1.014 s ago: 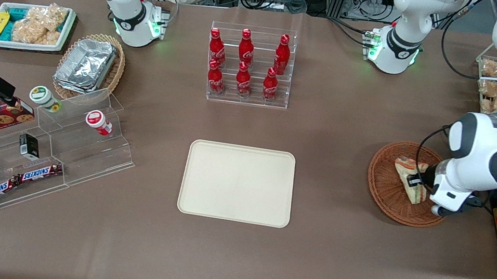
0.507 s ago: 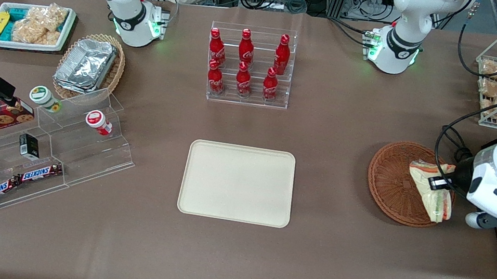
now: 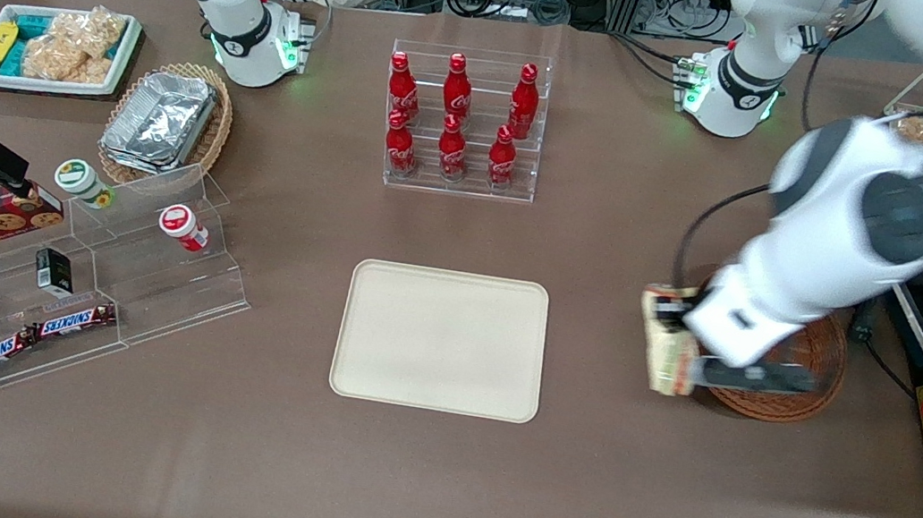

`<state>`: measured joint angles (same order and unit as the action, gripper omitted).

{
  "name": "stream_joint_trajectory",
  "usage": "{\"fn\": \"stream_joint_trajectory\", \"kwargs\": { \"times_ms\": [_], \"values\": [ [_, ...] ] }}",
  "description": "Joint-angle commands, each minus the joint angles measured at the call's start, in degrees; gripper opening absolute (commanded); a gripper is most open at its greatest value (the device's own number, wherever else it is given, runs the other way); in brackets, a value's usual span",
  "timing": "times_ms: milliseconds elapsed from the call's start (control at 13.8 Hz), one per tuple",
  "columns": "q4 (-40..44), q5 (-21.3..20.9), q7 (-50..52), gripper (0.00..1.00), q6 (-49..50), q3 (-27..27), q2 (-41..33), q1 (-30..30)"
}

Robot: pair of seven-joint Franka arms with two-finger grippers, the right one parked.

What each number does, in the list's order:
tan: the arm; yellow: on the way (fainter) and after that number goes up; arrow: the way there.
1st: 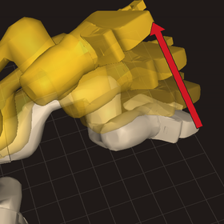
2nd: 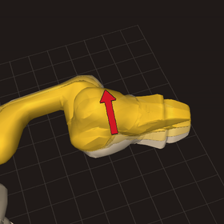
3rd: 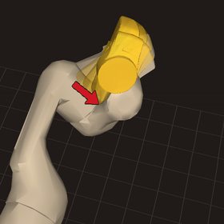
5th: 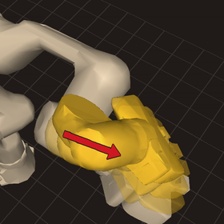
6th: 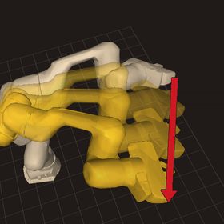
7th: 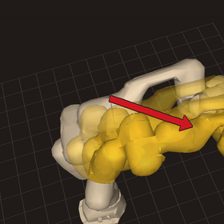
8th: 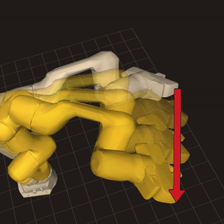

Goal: Place sandwich from basket to tray
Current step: 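Carry the sandwich with the left gripper over to the cream tray, then lower the sandwich onto the tray and open the left gripper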

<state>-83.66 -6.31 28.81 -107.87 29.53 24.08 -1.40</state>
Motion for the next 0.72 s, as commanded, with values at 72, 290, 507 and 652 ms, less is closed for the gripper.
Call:
{"fn": "stream_joint_trajectory", "kwargs": {
  "times_ms": [72, 290, 507, 652],
  "values": [
    [2.54, -2.65, 4.41, 0.00, -6.71, -4.54, 10.26, 10.59],
    [2.45, -2.22, 7.05, 0.00, -14.62, -14.55, 15.45, 21.76],
    [2.54, -1.69, 7.31, 0.00, -20.43, -16.61, 19.59, 24.16],
    [3.24, -1.60, 7.83, 0.00, -22.20, -16.61, 21.96, 24.51]
  ]
}}
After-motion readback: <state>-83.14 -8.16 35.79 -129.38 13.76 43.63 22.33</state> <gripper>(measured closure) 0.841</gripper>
